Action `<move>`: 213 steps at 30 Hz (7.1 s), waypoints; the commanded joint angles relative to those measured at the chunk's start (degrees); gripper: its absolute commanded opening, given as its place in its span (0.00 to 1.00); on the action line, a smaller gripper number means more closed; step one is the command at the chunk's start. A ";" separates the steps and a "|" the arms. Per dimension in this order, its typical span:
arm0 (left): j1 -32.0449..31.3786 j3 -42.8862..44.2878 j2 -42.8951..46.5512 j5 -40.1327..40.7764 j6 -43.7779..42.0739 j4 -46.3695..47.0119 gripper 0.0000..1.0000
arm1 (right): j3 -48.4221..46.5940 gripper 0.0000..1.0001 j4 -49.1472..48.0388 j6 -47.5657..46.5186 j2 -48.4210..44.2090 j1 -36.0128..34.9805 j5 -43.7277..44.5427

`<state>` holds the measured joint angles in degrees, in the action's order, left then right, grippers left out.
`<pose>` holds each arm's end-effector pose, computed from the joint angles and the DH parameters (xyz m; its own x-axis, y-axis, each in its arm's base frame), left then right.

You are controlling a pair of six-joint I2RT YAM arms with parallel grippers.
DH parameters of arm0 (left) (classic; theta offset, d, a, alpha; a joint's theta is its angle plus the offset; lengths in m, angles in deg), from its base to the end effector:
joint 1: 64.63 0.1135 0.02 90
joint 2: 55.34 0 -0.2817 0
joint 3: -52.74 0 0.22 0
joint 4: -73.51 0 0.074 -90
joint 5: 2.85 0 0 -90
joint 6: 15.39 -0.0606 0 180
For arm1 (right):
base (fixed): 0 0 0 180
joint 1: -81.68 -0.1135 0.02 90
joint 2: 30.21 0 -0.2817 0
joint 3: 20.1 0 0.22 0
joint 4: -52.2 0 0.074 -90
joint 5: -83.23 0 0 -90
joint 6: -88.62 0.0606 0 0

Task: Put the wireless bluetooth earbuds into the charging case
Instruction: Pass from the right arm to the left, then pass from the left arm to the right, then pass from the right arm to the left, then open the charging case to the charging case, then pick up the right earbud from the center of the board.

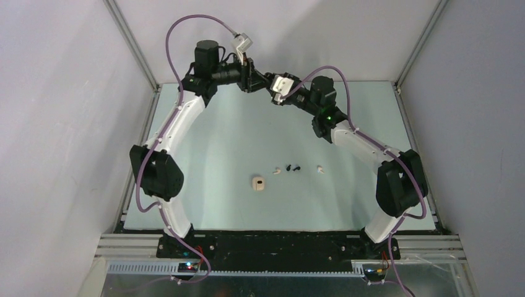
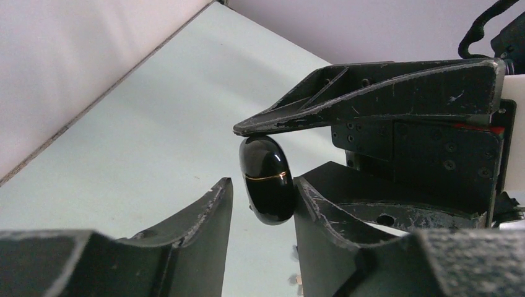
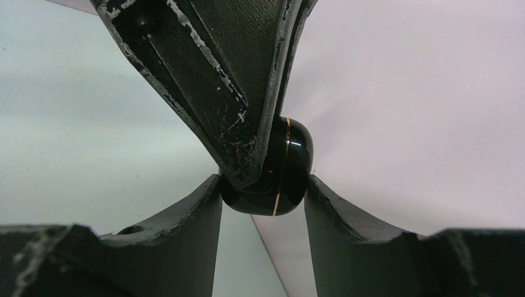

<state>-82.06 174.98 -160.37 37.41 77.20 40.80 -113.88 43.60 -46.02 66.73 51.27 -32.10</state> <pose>0.3795 -0.1676 0.4204 -0.2952 0.0621 -0.9534 0.8827 0.3995 -0.2473 0.3335 0.2258 0.3932 0.6377 -0.3621 -0.6798 -0.5294 0.4350 -0.7283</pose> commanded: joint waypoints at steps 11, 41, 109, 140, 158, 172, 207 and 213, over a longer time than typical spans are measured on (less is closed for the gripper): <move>0.18 -4.89 4.66 -6.94 -6.14 4.39 0.00 | -0.42 0.83 13.03 -8.20 -7.42 -1.41 2.46; -0.55 -39.27 33.43 -17.06 -49.04 3.84 0.00 | -25.46 0.68 56.80 15.21 -2.99 2.78 -36.00; -0.72 -41.31 28.51 -13.92 -16.29 21.81 0.51 | -21.51 0.07 62.08 9.47 -7.97 -4.80 -17.66; -1.10 -39.56 25.88 -18.44 -16.71 22.25 0.00 | -23.37 0.55 62.06 14.31 -5.75 -4.16 -15.85; -1.00 -37.89 23.70 -21.26 -17.81 22.85 0.00 | -26.65 0.53 57.74 20.29 -3.78 0.65 -12.75; -0.60 -36.79 21.86 -22.29 -15.26 24.21 0.00 | -26.28 0.53 57.98 21.06 -6.57 1.49 -13.25; 5.14 -51.35 33.78 -5.46 23.29 53.53 0.00 | 20.31 0.37 50.42 0.80 -15.18 5.16 -7.06; 5.29 -55.52 36.47 -6.28 22.92 52.00 0.00 | 20.91 0.36 45.44 -5.24 -10.08 4.49 -7.31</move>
<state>-77.19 120.77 -126.43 30.40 99.23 91.09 -92.41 96.85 -44.84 53.84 56.49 -39.55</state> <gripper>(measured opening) 0.280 0.366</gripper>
